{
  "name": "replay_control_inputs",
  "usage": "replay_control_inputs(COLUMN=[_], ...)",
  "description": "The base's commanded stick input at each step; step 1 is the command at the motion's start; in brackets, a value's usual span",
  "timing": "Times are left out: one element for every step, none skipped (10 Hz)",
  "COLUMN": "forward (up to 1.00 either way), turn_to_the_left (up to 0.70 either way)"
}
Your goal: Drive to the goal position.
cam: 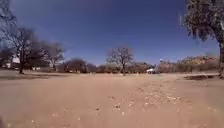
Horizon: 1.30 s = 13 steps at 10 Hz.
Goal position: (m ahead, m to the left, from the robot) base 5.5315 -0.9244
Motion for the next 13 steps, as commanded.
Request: replay_control_inputs(forward=[1.00,1.00,1.00,1.00,1.00,1.00,1.00,1.00,1.00,1.00,1.00,1.00,1.00], turn_to_the_left=[-0.27,-0.27,-0.16,0.00,0.00,0.00,0.00,0.00,0.00,0.00,0.00,0.00,0.00])
